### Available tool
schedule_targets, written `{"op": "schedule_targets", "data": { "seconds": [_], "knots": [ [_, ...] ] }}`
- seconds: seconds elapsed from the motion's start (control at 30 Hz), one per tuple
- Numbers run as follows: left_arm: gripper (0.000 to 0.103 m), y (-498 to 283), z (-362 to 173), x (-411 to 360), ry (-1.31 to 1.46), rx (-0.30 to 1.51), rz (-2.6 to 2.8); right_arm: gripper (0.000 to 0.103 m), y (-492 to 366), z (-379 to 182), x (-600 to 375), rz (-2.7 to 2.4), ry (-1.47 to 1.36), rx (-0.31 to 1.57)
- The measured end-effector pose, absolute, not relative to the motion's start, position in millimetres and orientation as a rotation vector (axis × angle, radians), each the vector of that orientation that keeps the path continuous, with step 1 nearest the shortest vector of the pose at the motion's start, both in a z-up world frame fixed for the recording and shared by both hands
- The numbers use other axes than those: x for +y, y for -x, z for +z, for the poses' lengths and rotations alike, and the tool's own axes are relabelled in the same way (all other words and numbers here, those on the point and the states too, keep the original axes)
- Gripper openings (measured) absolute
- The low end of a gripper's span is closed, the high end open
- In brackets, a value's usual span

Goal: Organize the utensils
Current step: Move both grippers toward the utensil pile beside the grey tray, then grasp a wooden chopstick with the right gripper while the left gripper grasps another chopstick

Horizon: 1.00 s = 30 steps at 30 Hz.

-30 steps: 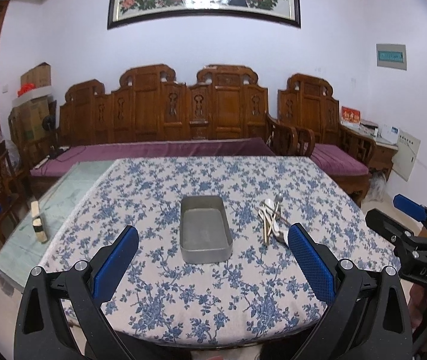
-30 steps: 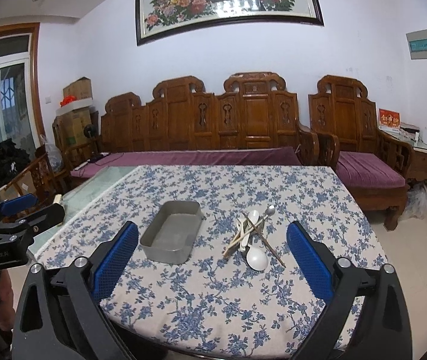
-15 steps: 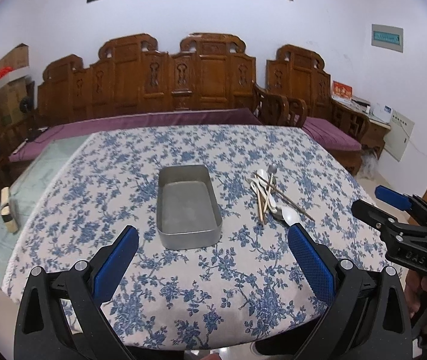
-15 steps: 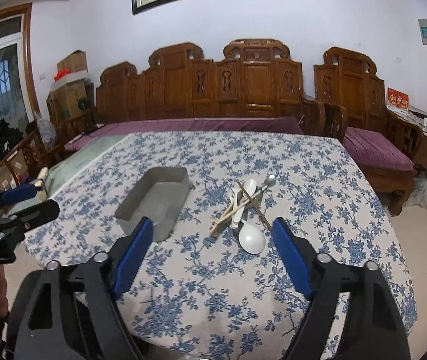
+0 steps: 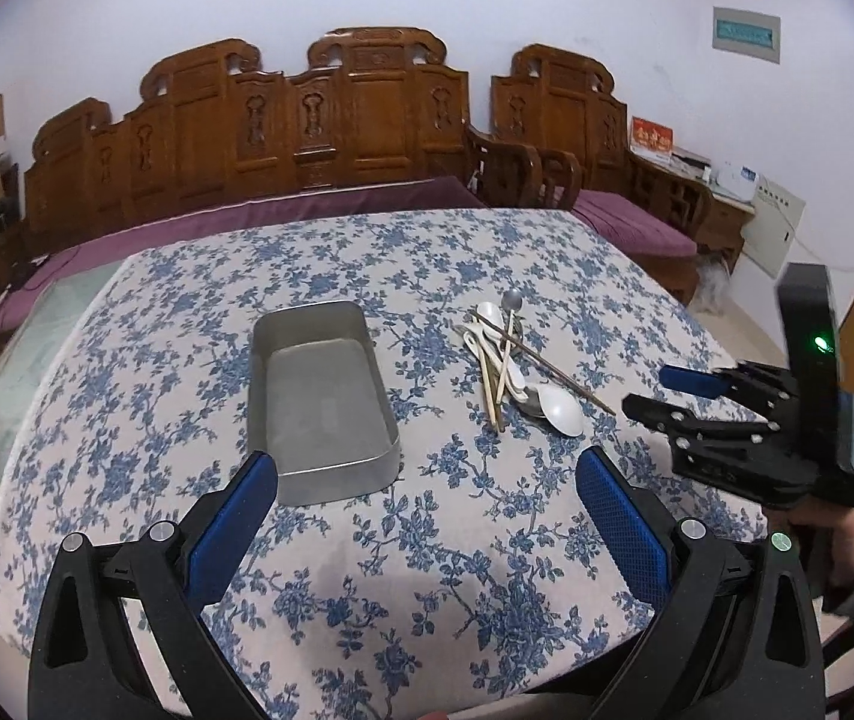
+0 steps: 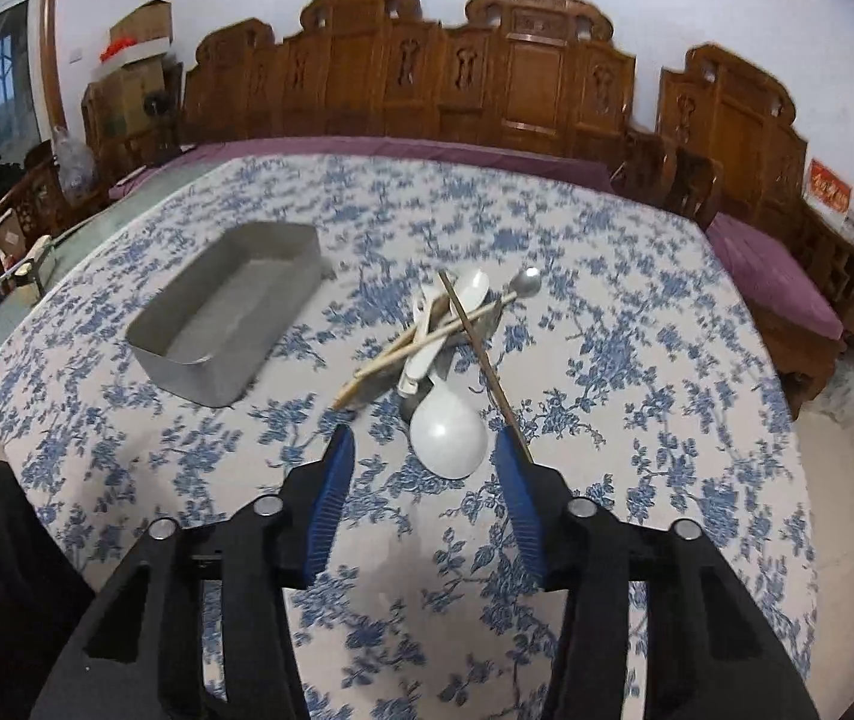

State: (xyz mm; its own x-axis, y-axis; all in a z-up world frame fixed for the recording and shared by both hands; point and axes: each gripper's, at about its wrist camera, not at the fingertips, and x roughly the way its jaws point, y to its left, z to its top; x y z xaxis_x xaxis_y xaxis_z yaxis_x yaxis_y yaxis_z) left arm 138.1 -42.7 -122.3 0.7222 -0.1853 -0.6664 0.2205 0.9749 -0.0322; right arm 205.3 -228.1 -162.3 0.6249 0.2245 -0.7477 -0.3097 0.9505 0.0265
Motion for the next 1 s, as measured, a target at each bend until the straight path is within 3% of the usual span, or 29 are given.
{"op": "schedule_targets", "data": {
  "seconds": [0.33, 1.0],
  "knots": [
    [0.097, -169.1, -141.9, -63.3, -0.108, 0.770, -0.233, 0.045, -269.7, -203.4, -253.8, 0.295, 0.093, 0.943],
    [0.097, -221.9, -181.7, -102.6, -0.167, 0.878, -0.254, 0.024, -328.1, -261.5, -260.7, 0.348, 0.137, 1.038]
  ]
}}
